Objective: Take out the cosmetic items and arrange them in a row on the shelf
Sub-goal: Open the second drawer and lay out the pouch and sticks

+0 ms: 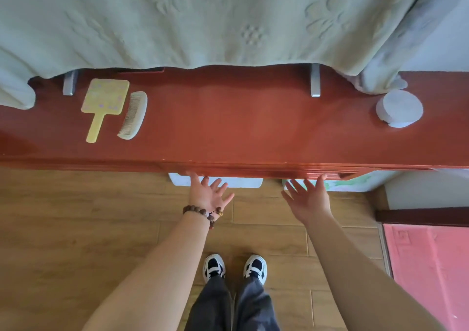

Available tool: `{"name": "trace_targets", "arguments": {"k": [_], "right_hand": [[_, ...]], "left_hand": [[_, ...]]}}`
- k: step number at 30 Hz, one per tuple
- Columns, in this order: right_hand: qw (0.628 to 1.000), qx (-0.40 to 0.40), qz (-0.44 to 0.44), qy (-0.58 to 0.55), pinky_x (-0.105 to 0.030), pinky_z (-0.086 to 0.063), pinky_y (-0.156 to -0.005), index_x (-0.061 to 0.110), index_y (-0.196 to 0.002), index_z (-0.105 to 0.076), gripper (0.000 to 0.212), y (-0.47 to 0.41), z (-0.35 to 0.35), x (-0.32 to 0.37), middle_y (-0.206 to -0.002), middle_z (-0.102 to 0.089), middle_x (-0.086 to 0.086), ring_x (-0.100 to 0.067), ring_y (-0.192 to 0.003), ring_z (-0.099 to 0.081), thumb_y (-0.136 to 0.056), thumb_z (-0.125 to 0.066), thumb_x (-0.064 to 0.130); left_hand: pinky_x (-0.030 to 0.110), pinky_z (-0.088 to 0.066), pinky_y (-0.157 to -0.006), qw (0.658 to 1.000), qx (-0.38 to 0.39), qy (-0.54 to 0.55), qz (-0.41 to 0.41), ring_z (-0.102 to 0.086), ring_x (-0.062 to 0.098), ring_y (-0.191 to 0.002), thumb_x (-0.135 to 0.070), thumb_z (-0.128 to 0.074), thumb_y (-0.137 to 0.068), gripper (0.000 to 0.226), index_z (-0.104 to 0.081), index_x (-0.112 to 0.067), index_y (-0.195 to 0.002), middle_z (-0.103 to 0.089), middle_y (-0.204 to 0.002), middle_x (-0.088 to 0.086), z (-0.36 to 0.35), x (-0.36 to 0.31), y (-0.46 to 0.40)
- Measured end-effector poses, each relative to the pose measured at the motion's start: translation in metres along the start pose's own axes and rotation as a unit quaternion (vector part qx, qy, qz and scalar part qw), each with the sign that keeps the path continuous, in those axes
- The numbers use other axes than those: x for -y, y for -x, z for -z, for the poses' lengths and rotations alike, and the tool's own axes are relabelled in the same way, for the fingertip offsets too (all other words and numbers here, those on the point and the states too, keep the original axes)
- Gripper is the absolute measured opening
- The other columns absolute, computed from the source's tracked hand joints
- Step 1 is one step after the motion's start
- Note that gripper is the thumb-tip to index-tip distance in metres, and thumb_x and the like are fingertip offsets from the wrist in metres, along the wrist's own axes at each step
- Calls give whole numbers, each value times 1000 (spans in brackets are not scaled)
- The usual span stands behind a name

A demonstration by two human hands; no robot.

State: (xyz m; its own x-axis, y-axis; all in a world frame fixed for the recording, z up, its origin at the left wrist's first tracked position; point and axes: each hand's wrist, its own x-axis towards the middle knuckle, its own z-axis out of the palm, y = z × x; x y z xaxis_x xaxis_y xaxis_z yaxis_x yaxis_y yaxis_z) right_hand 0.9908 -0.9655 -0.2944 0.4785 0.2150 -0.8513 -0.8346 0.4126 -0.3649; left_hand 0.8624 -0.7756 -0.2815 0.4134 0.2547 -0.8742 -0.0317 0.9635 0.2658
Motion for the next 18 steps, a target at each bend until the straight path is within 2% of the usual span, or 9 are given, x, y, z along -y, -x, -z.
{"name": "trace_targets", "arguments": {"k": [3, 5, 9, 15, 18], "right_hand": [[994, 23, -14, -103, -51, -26, -113, 14, -145, -30, 77, -16, 1, 1, -149, -34, -16, -31, -136, -37, -89, -36, 67], [992, 20, -15, -123, -50, -28, -111, 13, -139, -38, 75, -21, 1, 0, -145, -38, -17, -31, -134, -39, -88, -37, 68], [993, 1, -5, -116, -49, -35, -104, 14, -135, -42, 71, -17, 4, -7, -142, -42, -15, -29, -131, -43, -88, -38, 67], [995, -29, 2, -92, -50, -25, -113, 16, -148, -24, 76, 11, 33, -27, -151, -31, -13, -28, -137, -36, -90, -35, 65], [996, -42, -2, -78, -49, -28, -111, 17, -144, -31, 68, 28, 54, -41, -147, -38, -13, -28, -135, -39, -93, -33, 61]], "left_hand": [[58, -25, -111, 998, 10, 55, -4, -30, 30, -140, -73, -25, -87, 82, -16, -21, -150, -26, -155, 9, 0, 0, -8], [59, -29, -107, 997, 27, 73, -8, -34, 32, -138, -74, -27, -86, 83, -18, -21, -149, -27, -155, 9, 0, 1, -10], [59, -30, -106, 996, 41, 83, -9, -35, 31, -137, -79, -29, -81, 89, -20, -22, -148, -25, -155, 9, 7, 9, -3], [59, -25, -110, 997, 28, 67, -14, -32, 30, -138, -79, -21, -82, 86, -19, -25, -149, -24, -156, 9, 37, 36, 21], [59, -23, -111, 997, 11, 74, -7, -30, 29, -140, -78, -20, -83, 86, -19, -25, -150, -23, -156, 8, 57, 53, 38]]}}
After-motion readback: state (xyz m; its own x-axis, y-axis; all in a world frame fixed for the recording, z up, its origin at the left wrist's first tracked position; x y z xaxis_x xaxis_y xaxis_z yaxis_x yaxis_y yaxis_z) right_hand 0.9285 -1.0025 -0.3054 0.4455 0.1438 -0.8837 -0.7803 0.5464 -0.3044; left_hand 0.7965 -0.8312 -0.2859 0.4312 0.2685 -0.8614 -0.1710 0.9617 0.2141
